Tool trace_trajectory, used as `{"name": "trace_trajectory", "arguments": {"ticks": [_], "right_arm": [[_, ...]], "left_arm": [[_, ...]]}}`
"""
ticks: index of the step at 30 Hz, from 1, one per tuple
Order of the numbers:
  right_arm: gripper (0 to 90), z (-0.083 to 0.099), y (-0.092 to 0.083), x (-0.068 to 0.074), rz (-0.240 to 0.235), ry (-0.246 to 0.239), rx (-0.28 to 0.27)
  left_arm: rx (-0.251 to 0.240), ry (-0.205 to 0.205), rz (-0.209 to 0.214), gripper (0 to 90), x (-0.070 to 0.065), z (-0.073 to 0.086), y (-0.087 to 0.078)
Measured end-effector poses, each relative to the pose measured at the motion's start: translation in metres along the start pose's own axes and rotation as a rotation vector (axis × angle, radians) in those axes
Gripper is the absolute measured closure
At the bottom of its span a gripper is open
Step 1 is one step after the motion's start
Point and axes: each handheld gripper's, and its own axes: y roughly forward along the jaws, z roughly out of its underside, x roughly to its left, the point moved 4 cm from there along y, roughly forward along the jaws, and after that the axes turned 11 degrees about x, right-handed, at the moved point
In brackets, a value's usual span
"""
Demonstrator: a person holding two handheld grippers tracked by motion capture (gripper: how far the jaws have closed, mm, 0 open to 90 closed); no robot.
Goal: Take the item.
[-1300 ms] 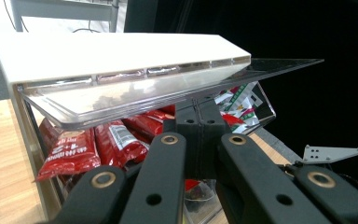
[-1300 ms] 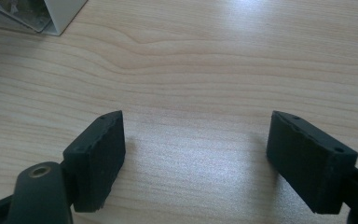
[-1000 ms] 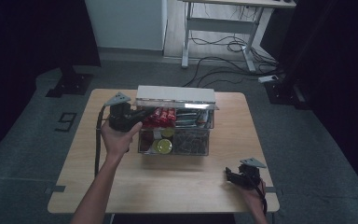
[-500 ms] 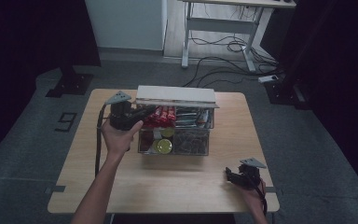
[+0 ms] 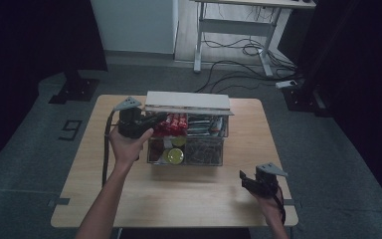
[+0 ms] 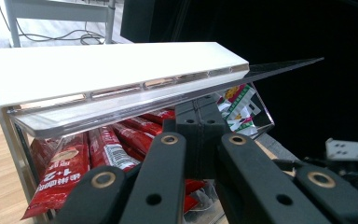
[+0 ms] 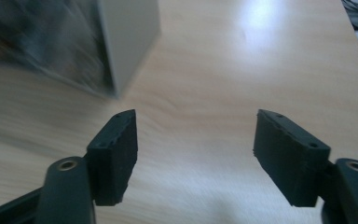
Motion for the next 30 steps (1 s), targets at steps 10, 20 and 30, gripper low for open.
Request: {"name": "trace_trajectory", "arguments": {"ticks": [10, 20, 30], "right_arm": [[32.4, -0.032, -0.027, 0.011, -0.054, -0.027, -0.061], [34.8, -0.057, -0.051, 0.021, -0.112, -0.038, -0.144], [40.3, -0.079, -0.061, 0.037, -0.15, -0.065, -0.185]], "left_arm": [[0.002, 0.0, -0.001, 90.0, 0.0, 0.0, -0.001], [-0.003, 0.001, -0.001, 90.0, -0.002, 0.0, 0.001], [-0.003, -0.003, -0.002, 90.0, -0.002, -0.001, 0.004]]}}
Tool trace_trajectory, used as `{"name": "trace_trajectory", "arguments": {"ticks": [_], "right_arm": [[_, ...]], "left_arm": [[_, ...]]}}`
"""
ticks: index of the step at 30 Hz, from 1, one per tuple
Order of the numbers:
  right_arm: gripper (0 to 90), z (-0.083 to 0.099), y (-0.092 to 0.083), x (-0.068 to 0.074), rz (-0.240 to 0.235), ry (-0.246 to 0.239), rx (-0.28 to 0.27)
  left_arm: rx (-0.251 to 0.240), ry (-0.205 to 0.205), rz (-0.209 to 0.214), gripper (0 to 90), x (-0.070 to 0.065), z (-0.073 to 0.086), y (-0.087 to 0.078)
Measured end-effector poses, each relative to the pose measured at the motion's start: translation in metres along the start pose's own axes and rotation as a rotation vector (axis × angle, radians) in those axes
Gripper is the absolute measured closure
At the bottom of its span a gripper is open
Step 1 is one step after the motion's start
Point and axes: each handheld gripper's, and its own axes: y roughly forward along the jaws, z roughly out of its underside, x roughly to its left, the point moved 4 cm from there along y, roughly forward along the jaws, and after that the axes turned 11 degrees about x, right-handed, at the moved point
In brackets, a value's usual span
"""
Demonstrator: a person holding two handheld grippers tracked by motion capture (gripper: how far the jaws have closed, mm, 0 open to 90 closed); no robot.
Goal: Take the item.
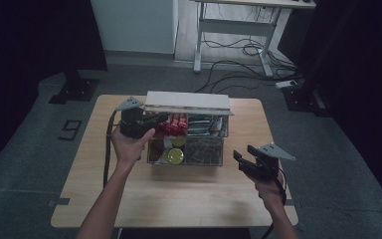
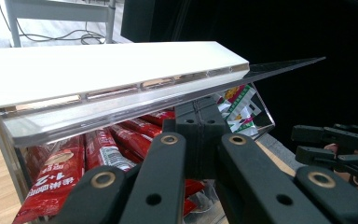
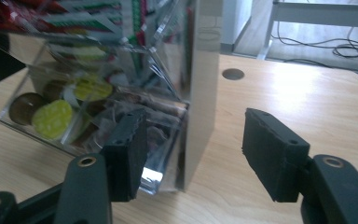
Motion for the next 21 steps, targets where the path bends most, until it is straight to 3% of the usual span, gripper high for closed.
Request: {"name": "trace_trajectory", "arguments": {"ticks": [21], "right_arm": [[47.7, -0.035, 0.006, 0.023, -0.053, -0.042, -0.039]], "left_arm": [[0.01, 0.004, -0.002, 90.0, 0.001, 0.0, 0.0]]}}
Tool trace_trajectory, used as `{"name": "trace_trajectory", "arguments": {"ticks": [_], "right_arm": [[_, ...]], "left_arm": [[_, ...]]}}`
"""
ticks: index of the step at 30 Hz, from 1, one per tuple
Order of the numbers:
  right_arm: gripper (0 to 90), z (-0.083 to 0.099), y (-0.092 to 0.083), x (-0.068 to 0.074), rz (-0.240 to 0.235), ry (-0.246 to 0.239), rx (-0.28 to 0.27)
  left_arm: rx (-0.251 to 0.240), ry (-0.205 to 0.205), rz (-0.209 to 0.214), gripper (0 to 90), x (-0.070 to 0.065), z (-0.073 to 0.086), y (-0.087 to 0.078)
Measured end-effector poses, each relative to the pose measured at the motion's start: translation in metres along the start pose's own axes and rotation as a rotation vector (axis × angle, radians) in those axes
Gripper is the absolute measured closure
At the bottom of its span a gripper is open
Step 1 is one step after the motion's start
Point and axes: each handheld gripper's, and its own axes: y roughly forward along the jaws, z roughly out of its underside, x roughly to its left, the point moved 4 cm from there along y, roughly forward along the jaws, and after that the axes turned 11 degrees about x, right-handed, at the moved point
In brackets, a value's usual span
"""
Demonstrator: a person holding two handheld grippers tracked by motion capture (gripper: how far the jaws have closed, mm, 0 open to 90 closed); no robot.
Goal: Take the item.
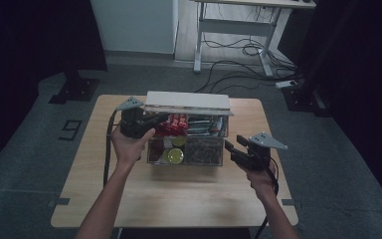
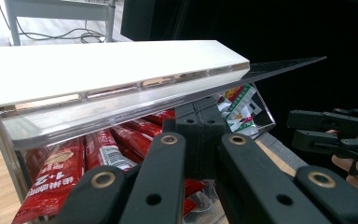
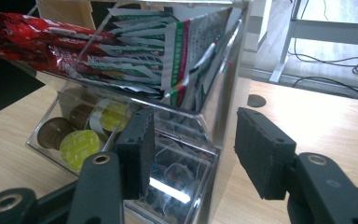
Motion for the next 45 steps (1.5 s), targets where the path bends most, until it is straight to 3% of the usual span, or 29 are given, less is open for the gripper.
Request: {"name": "trace_trajectory", "arguments": {"ticks": [18, 33, 45], "right_arm": [[52.2, -0.018, 0.011, 0.013, -0.014, -0.018, -0.027], [55.1, -0.033, 0.026, 0.02, -0.016, -0.035, -0.012], [56.5, -0.042, 0.038, 0.021, 0.021, -0.036, -0.022]], "left_arm": [[-0.003, -0.002, 0.006, 90.0, 0.0, 0.001, 0.0], [-0.005, -0.005, 0.01, 90.0, -0.001, 0.0, 0.001], [-0.006, -0.007, 0.01, 90.0, -0.001, 0.0, 0.001]]}}
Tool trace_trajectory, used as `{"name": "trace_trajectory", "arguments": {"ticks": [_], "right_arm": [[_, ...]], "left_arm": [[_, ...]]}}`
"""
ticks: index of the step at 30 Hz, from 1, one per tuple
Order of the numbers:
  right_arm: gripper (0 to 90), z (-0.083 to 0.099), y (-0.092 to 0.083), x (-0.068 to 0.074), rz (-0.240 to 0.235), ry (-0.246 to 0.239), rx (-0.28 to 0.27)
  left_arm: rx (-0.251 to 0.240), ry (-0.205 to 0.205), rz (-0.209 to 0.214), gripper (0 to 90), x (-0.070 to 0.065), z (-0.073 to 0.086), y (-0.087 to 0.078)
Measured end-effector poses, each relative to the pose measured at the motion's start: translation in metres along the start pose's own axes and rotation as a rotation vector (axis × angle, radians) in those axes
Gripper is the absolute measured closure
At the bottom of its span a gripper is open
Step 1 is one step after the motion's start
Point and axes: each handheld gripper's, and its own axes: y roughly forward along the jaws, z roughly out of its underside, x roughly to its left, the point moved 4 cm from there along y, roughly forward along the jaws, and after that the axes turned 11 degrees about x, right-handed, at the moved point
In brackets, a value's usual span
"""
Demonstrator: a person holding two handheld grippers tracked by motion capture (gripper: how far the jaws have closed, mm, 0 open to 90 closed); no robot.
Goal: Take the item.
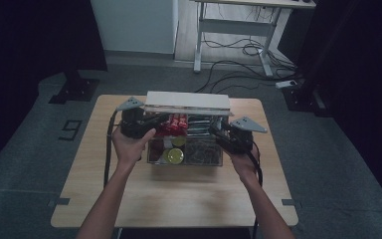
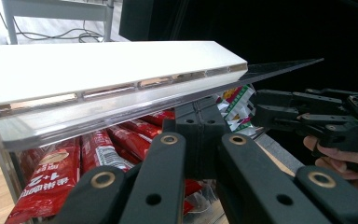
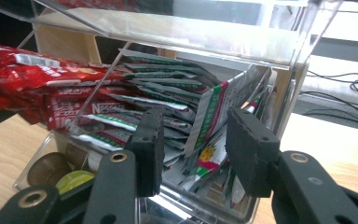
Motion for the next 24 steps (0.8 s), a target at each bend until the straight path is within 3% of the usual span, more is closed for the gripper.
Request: {"name": "trace_trajectory", "arguments": {"ticks": [3, 9, 16, 24], "right_arm": [[56.9, -0.002, 0.004, 0.0, 0.006, 0.007, -0.002], [58.6, -0.006, 0.014, 0.004, 0.079, -0.013, -0.007], [64.7, -0.009, 0.022, 0.001, 0.125, -0.01, -0.006], [77.9, -0.008, 0.027, -0.004, 0.132, 0.008, 0.005]], "left_arm": [[-0.001, -0.002, 0.002, 90.0, 0.0, 0.0, 0.0], [0.002, 0.0, 0.003, 89.9, 0.0, 0.0, 0.001], [-0.001, -0.001, 0.005, 89.9, 0.0, 0.0, 0.001], [-0.002, -0.001, 0.004, 89.8, 0.001, 0.001, 0.001]]}}
